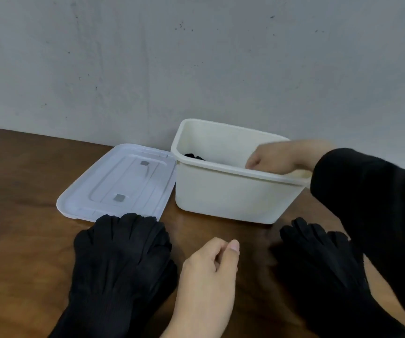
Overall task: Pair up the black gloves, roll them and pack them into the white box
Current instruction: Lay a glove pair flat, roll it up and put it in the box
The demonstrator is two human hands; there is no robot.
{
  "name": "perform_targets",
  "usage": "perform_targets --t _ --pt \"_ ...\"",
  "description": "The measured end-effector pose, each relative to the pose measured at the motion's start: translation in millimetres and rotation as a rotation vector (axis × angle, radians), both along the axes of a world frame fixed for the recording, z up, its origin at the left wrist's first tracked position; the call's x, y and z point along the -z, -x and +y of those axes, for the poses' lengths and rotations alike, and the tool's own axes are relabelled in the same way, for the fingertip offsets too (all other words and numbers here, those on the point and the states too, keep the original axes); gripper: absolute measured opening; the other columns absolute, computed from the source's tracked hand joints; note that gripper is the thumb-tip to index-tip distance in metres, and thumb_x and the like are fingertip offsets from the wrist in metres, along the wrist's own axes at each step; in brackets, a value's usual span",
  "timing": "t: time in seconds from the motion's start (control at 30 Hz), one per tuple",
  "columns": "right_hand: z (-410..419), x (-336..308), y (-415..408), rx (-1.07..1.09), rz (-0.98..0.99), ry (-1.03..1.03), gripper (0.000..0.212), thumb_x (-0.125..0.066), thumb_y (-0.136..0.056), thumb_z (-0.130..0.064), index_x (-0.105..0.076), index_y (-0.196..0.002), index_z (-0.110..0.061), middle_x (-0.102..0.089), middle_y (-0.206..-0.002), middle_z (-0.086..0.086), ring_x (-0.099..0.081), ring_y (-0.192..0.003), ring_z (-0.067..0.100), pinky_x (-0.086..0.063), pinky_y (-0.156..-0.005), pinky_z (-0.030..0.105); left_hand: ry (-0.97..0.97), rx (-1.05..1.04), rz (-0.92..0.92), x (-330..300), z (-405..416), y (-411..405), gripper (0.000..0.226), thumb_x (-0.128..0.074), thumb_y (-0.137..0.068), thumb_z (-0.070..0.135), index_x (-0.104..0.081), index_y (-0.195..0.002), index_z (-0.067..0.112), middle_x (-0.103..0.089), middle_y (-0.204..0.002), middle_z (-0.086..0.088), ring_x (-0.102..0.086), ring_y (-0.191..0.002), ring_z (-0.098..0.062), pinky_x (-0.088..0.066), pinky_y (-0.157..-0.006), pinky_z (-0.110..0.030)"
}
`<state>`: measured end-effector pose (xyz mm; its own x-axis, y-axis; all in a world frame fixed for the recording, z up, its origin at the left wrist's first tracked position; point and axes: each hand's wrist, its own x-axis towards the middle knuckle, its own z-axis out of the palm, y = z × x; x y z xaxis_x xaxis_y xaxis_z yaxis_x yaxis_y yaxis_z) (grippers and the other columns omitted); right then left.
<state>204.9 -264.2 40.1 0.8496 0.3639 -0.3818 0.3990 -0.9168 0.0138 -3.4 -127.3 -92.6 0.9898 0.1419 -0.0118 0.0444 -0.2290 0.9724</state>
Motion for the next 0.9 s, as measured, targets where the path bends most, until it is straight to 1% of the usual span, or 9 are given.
perform_targets --t 0.13,0.27,0.37,0.43,0.57,0.67,0.73,0.8,0.9 --pt "-10.2 -33.3 54.6 0.05 -0.324 -0.427 0.031 -0.054 -0.099 -0.043 -0.069 -0.08 -0.024 -0.072 -0.069 -0.005 -0.067 -0.071 0.013 -0.053 -0.069 0.031 0.001 -0.018 -0.025 3.3 -1.4 2.3 0.038 -0.049 -0.098 0.045 -0.064 -0.072 0.022 -0.067 -0.073 0.0 -0.059 -0.058 -0.008 -0.049 -0.057 -0.024" --pt "-49.0 -19.9 143.4 0.005 -0.741 -0.707 0.039 -0.055 -0.097 -0.04 -0.057 -0.066 -0.017 -0.056 -0.057 0.003 -0.049 -0.053 0.014 -0.033 -0.049 0.016 -0.01 -0.014 -0.056 5.1 -1.6 3.9 0.039 -0.048 -0.099 0.045 -0.064 -0.07 0.024 -0.065 -0.063 0.003 -0.06 -0.056 -0.008 -0.048 -0.055 -0.018" --pt "-87.8 19.7 209.5 0.012 -0.669 -0.549 0.032 -0.045 -0.093 -0.052 -0.063 -0.078 -0.03 -0.061 -0.07 -0.009 -0.057 -0.058 0.011 -0.044 -0.051 0.017 -0.028 0.035 -0.083 5.3 -2.6 5.4 0.039 -0.047 -0.1 0.044 -0.062 -0.07 0.024 -0.05 -0.047 0.006 -0.045 -0.044 -0.004 -0.037 -0.046 -0.019" --pt "-117.3 44.5 233.0 -0.013 -0.51 -0.398 0.024 -0.041 -0.094 -0.057 -0.062 -0.095 -0.046 -0.062 -0.094 -0.023 -0.064 -0.08 0.0 -0.051 -0.064 0.018 -0.051 0.055 -0.104 5.8 -4.1 7.2 0.039 -0.047 -0.101 0.043 -0.062 -0.071 0.024 -0.042 -0.042 0.01 -0.038 -0.041 -0.004 -0.032 -0.044 -0.017" --pt "-164.6 70.3 251.8 0.045 -0.276 -0.297 0.04 -0.03 -0.087 -0.082 -0.049 -0.12 -0.07 -0.052 -0.126 -0.038 -0.054 -0.115 -0.014 -0.044 -0.092 0.007 -0.118 0.104 -0.094 5.7 -4.8 8.3 0.04 -0.046 -0.101 0.045 -0.065 -0.074 0.023 -0.04 -0.041 0.012 -0.039 -0.041 -0.004 -0.032 -0.043 -0.016" --pt "-173.1 72.5 257.1 0.066 -0.249 -0.352 0.027 -0.037 -0.09 -0.069 -0.058 -0.107 -0.07 -0.056 -0.123 -0.042 -0.053 -0.113 -0.019 -0.043 -0.091 0.003 -0.24 0.182 -0.114 5.7 -7.0 12.9 0.043 -0.043 -0.1 0.048 -0.065 -0.075 0.021 -0.043 -0.044 0.012 -0.041 -0.043 -0.004 -0.034 -0.045 -0.018" --pt "-167.9 71.0 256.7 0.061 -0.323 -0.351 0.015 -0.055 -0.089 -0.054 -0.062 -0.097 -0.064 -0.059 -0.115 -0.042 -0.055 -0.109 -0.02 -0.043 -0.088 0.002 -0.337 0.212 -0.142 6.8 -7.7 14.5 0.046 -0.042 -0.1 0.051 -0.065 -0.079 0.016 -0.045 -0.05 0.006 -0.042 -0.045 -0.005 -0.034 -0.046 -0.02" --pt "-166.4 73.3 259.0 0.068 -0.362 -0.338 0.029 -0.072 -0.087 -0.03 -0.066 -0.094 -0.057 -0.062 -0.107 -0.039 -0.055 -0.104 -0.021 -0.041 -0.083 -0.001 -0.417 0.236 -0.161 7.6 -8.2 17.2 0.05 -0.04 -0.099 0.053 -0.065 -0.082 0.014 -0.051 -0.056 -0.003 -0.044 -0.048 -0.007 -0.037 -0.048 -0.02" --pt "-157.8 71.2 260.2 0.109 -0.429 -0.323 0.035 -0.073 -0.087 -0.017 -0.065 -0.091 -0.051 -0.062 -0.103 -0.035 -0.057 -0.102 -0.016 -0.04 -0.081 -0.001 -0.487 0.262 -0.188 4.8 -7.5 23.4 0.05 -0.037 -0.099 0.055 -0.066 -0.082 0.017 -0.06 -0.062 -0.004 -0.055 -0.057 -0.015 -0.042 -0.055 -0.021"
